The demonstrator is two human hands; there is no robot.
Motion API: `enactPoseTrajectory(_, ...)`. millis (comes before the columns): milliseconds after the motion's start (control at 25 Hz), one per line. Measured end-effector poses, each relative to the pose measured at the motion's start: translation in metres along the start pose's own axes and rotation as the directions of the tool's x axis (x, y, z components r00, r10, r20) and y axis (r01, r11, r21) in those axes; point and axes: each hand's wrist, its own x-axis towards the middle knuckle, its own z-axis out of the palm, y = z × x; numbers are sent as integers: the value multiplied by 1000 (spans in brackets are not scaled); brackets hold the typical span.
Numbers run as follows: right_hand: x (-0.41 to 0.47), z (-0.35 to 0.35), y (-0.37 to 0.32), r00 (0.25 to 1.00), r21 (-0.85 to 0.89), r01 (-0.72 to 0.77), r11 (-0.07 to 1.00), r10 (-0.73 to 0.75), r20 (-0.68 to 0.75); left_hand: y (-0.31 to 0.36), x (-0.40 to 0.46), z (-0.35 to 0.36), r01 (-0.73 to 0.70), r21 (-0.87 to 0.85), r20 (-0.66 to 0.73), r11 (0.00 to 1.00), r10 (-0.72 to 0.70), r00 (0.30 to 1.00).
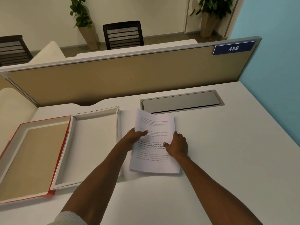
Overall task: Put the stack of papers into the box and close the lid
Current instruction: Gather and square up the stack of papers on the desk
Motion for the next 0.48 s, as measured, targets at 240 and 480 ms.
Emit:
enactPoseTrajectory(240, 14, -23, 18, 977, 570, -207, 795, 191, 89, -9, -33, 17, -290, 71, -146, 954, 298, 943)
enactPoseTrajectory(480, 12, -76, -1, 985, 900, -91, 426, -93, 143, -4, -63, 22, -520, -6, -141, 854, 514, 846)
